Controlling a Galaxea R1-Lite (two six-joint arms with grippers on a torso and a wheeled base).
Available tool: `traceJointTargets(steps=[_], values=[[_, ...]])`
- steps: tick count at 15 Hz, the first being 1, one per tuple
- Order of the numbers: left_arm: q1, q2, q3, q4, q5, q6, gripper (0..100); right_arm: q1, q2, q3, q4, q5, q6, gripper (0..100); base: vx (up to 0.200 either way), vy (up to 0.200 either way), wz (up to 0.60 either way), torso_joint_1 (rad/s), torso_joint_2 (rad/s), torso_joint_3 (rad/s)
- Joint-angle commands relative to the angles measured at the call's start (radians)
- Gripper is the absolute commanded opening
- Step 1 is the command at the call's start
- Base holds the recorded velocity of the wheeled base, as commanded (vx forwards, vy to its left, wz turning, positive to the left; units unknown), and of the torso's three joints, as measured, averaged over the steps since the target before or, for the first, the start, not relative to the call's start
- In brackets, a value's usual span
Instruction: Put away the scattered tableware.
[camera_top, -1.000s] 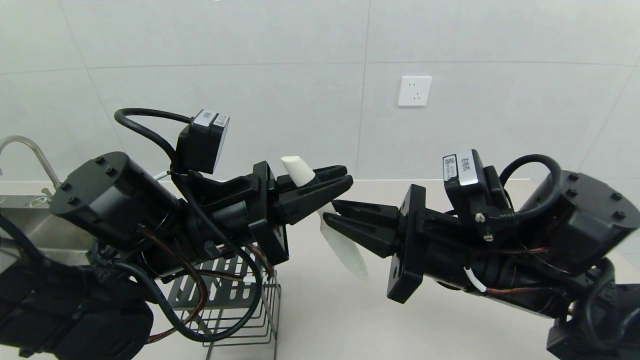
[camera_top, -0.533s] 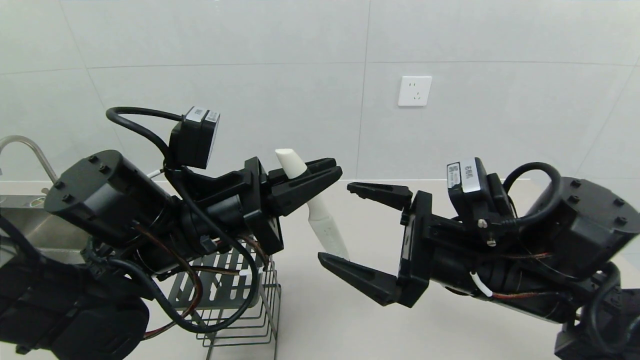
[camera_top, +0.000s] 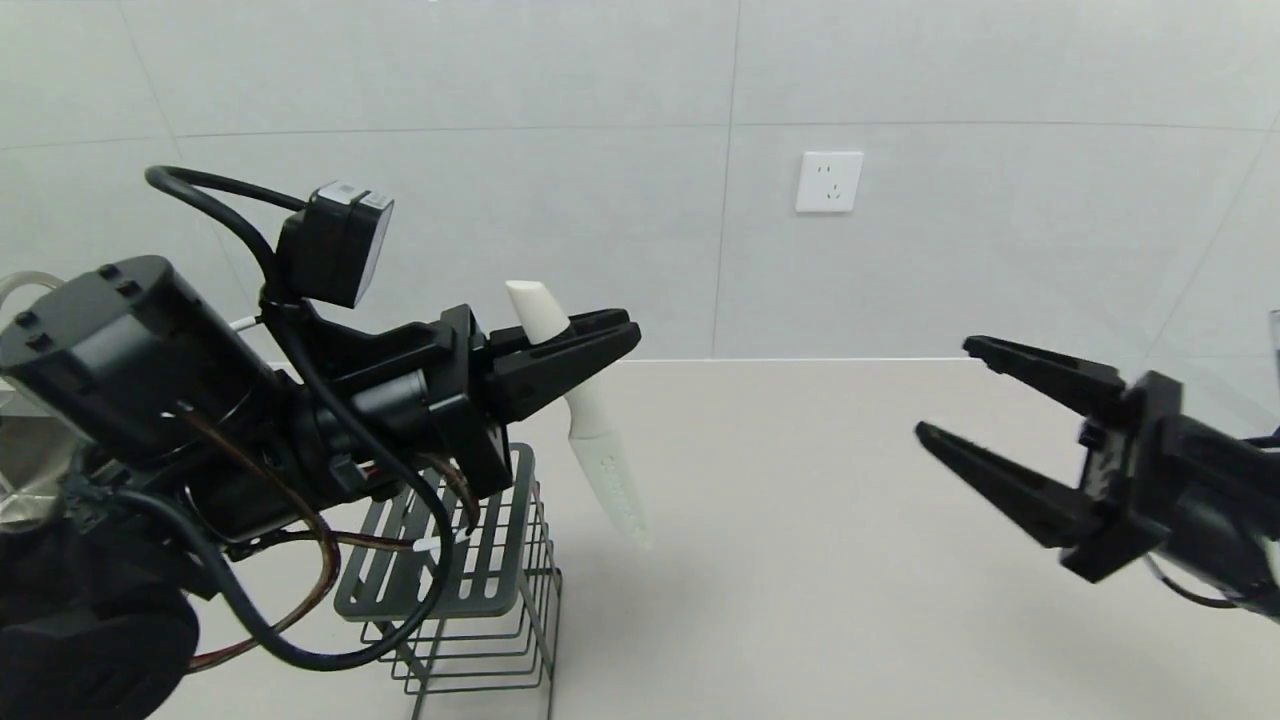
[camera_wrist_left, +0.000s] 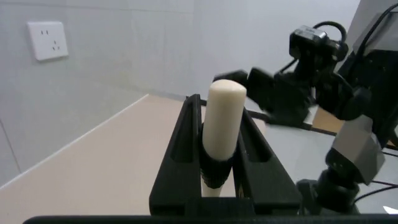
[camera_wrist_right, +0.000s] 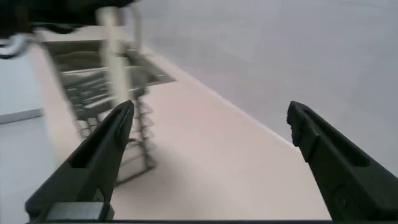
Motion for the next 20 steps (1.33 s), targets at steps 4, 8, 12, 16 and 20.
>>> traceJointTargets(steps=[4,8,12,16,20], values=[[-0.011,-0.206,-0.01,0.274,0.122,0.129,0,-0.373,-0.421,0.164,0.032,0.001,0.001,0,0.0,0.0,0.0,0.0,0.0,0.0],[-0.042,-0.218,-0.035,0.303,0.214,0.206,0,-0.525,-0.745,0.227,0.158,0.009,-0.003,0,0.0,0.0,0.0,0.0,0.0,0.0],[-0.142,-0.22,-0.058,0.37,0.486,0.226,0,-0.525,-1.012,0.222,0.417,0.009,-0.013,0,0.0,0.0,0.0,0.0,0.0,0.0],[-0.163,-0.229,-0.068,0.393,0.645,0.227,0,-0.459,-1.157,0.228,0.554,0.01,-0.045,0,0.0,0.0,0.0,0.0,0.0,0.0],[-0.169,-0.255,-0.131,0.502,0.737,0.284,0,-0.365,-1.321,0.228,0.787,0.013,-0.095,0,0.0,0.0,0.0,0.0,0.0,0.0]])
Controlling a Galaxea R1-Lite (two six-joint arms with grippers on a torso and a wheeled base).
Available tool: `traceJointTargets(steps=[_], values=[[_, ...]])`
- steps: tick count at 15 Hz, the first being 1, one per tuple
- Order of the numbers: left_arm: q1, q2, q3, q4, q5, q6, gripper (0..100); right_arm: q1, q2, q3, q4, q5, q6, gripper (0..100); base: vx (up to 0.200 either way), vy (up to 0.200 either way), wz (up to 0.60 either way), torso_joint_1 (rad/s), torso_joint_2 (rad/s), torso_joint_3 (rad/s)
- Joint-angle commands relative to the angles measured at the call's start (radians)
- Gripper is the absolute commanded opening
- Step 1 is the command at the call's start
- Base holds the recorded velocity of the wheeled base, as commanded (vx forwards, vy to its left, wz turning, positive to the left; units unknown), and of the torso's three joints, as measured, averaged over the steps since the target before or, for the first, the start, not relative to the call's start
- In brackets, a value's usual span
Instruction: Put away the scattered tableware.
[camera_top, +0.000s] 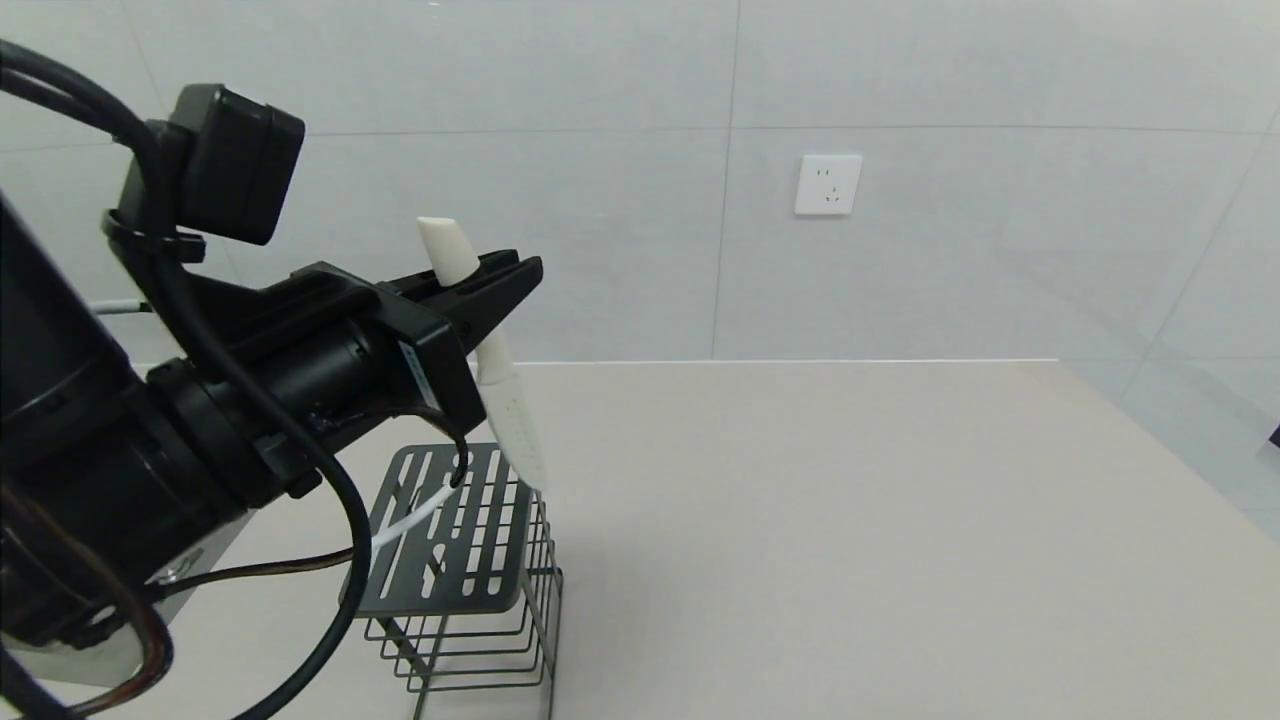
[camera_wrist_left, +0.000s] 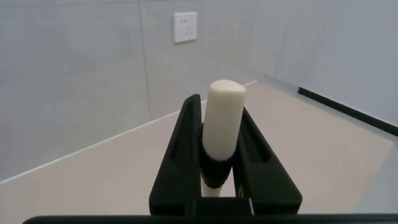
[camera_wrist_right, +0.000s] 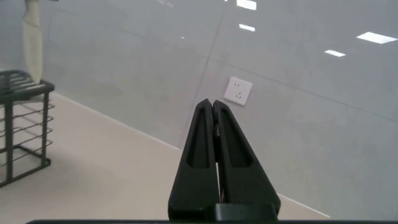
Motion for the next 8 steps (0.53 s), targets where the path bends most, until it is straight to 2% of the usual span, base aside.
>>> traceJointTargets(steps=[1,2,3,4,5,6,8], values=[[-0.003,-0.01,-0.037,0.023,0.032,0.008,0,0.001,-0.102,0.001,0.044,-0.04,-0.005,0,0.0,0.0,0.0,0.0,0.0,0.0],[-0.006,-0.009,-0.041,0.027,0.055,0.008,0,-0.033,-0.137,0.001,0.108,-0.096,0.005,0,0.0,0.0,0.0,0.0,0.0,0.0],[-0.007,-0.005,-0.041,0.027,0.08,0.008,0,-0.025,-0.174,0.001,0.237,-0.208,0.032,0,0.0,0.0,0.0,0.0,0.0,0.0],[-0.01,-0.005,-0.043,0.029,0.107,0.008,0,-0.025,-0.174,0.001,0.301,-0.277,0.09,0,0.0,0.0,0.0,0.0,0.0,0.0],[-0.027,-0.005,-0.043,0.029,0.142,0.009,0,-0.025,-0.174,0.001,0.369,-0.293,0.111,0,0.0,0.0,0.0,0.0,0.0,0.0],[-0.056,-0.004,-0.044,0.029,0.207,0.017,0,-0.025,-0.174,0.001,0.466,-0.293,0.111,0,0.0,0.0,0.0,0.0,0.0,0.0],[-0.118,0.001,-0.044,0.029,0.277,0.02,0,-0.025,-0.174,0.001,0.522,-0.294,0.102,0,0.0,0.0,0.0,0.0,0.0,0.0]])
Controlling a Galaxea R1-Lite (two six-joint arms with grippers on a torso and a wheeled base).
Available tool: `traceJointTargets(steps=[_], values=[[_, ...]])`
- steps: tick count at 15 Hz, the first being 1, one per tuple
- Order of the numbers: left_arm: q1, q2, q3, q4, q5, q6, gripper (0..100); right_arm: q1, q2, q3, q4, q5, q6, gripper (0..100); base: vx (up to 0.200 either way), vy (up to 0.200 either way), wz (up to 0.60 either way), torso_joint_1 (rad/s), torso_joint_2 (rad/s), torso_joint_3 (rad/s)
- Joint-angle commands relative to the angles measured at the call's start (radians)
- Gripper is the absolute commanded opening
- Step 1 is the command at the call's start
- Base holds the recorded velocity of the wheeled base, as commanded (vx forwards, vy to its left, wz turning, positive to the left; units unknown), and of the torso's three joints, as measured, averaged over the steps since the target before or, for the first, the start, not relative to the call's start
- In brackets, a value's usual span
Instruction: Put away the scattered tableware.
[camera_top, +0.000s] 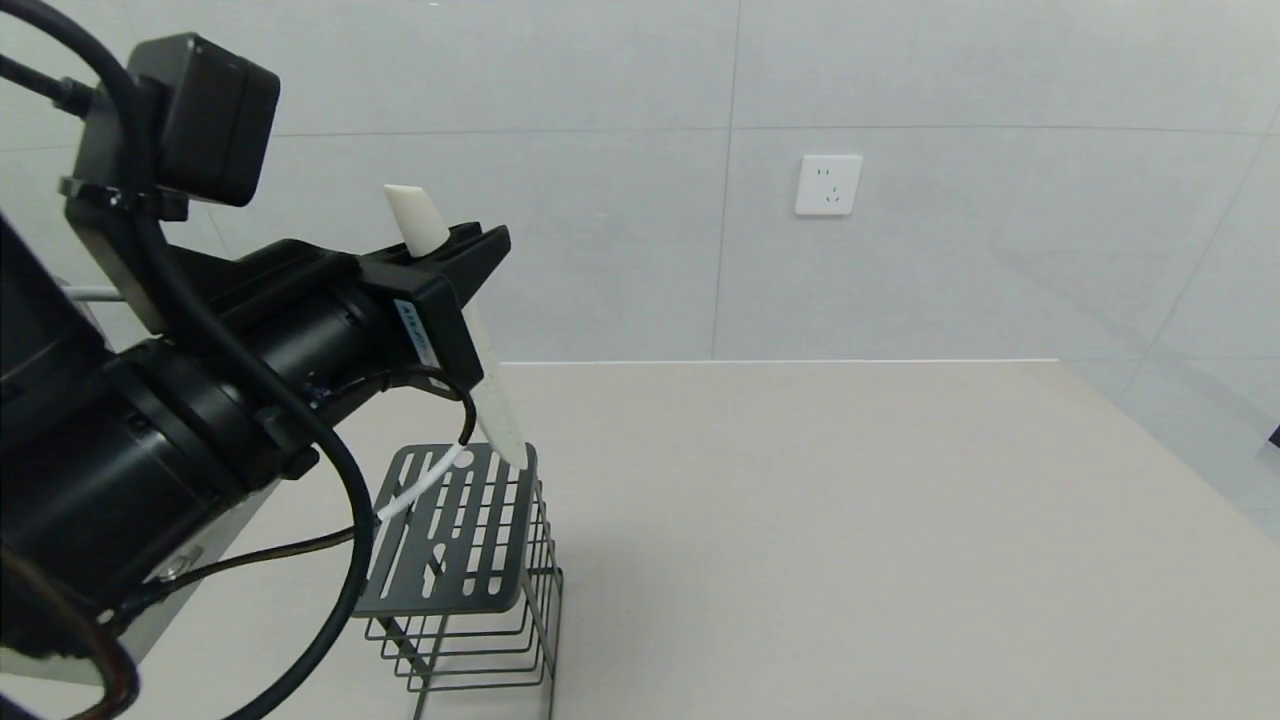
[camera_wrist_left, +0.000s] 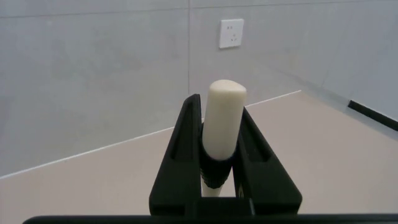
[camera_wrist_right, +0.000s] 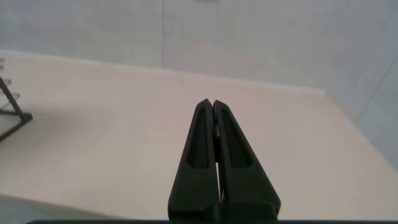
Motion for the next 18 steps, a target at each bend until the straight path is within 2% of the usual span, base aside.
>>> traceJointTargets(steps=[1,4,5,7,10,11,13,16,17,18], values=[[-0.052,0.017,-0.002,0.0,0.054,0.002,0,0.0,-0.007,0.0,0.004,-0.006,-0.008,0,0.0,0.0,0.0,0.0,0.0,0.0],[-0.058,0.034,-0.002,0.015,0.095,0.003,0,0.002,-0.007,0.0,0.045,-0.069,0.004,0,0.0,0.0,0.0,0.0,0.0,0.0],[-0.058,0.03,-0.003,0.041,0.128,0.005,0,0.002,-0.007,0.0,0.053,-0.073,0.024,0,0.0,0.0,0.0,0.0,0.0,0.0],[-0.058,0.01,-0.023,0.043,0.206,0.069,0,0.002,-0.007,-0.002,0.056,-0.078,0.045,0,0.0,0.0,0.0,0.0,0.0,0.0],[-0.074,0.007,-0.038,0.035,0.282,0.11,0,0.002,-0.007,-0.002,0.056,-0.078,0.042,0,0.0,0.0,0.0,0.0,0.0,0.0],[-0.097,0.01,-0.052,0.03,0.301,0.112,0,0.002,-0.007,-0.002,0.056,-0.078,0.042,0,0.0,0.0,0.0,0.0,0.0,0.0],[-0.107,0.016,-0.071,0.03,0.307,0.115,0,0.002,-0.007,-0.002,0.056,-0.078,0.044,0,0.0,0.0,0.0,0.0,0.0,0.0],[-0.135,0.04,-0.075,-0.007,0.376,0.117,0,0.002,-0.007,-0.002,0.056,-0.078,0.044,0,0.0,0.0,0.0,0.0,0.0,0.0],[-0.163,0.068,-0.075,-0.046,0.421,0.114,0,0.002,-0.007,-0.002,0.056,-0.078,0.044,0,0.0,0.0,0.0,0.0,0.0,0.0],[-0.166,0.07,-0.075,-0.05,0.424,0.114,0,0.002,-0.007,-0.002,0.056,-0.078,0.044,0,0.0,0.0,0.0,0.0,0.0,0.0]])
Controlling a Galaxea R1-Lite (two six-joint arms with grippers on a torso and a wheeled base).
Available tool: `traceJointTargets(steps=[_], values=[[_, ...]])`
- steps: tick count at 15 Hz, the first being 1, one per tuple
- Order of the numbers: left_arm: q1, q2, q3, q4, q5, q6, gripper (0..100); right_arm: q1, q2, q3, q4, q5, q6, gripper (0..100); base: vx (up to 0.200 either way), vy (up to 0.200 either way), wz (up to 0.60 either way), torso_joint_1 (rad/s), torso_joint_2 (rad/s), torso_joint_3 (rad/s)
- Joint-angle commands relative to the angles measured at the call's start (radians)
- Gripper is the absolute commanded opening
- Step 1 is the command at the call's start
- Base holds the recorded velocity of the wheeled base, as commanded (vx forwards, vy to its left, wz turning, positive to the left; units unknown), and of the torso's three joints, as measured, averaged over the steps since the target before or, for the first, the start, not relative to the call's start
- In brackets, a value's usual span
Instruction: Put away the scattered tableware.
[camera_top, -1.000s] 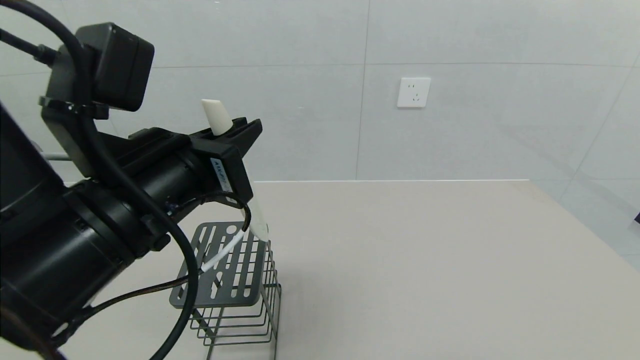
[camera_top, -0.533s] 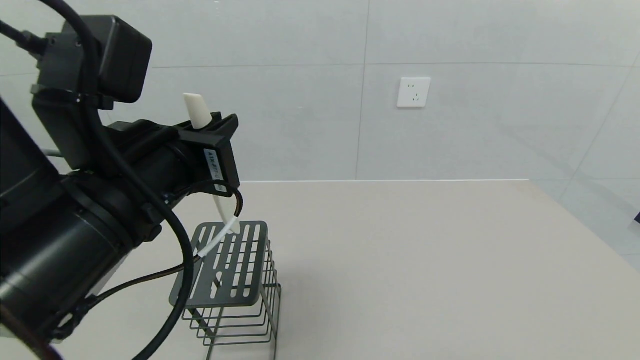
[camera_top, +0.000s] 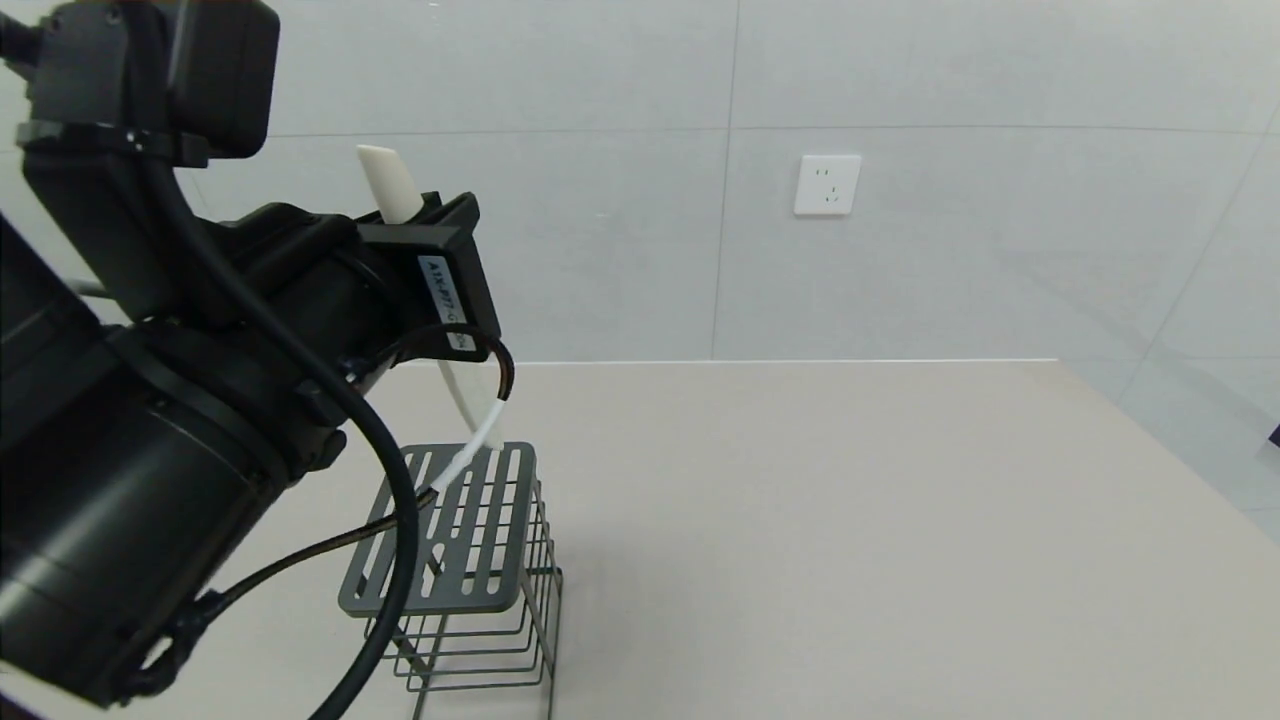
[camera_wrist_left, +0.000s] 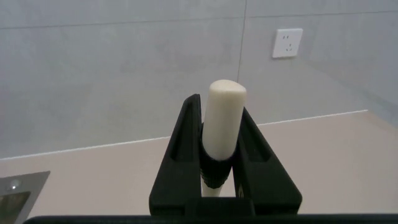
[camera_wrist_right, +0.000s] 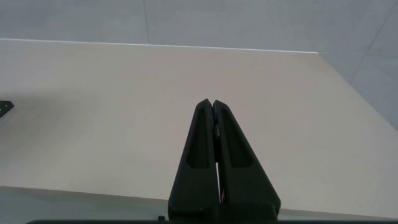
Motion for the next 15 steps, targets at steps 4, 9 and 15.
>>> traceJointTargets(steps=[4,9,15], values=[[-0.065,0.114,0.012,-0.159,0.094,0.019,0,-0.002,0.002,0.0,0.002,0.001,0.001,0,0.0,0.0,0.0,0.0,0.0,0.0],[-0.043,0.101,0.055,-0.182,0.128,0.097,0,0.0,0.002,0.0,0.002,-0.001,0.006,0,0.0,0.0,0.0,0.0,0.0,0.0],[-0.037,0.116,0.1,-0.264,0.153,0.14,0,-0.002,0.002,0.0,0.002,-0.001,0.002,0,0.0,0.0,0.0,0.0,0.0,0.0]])
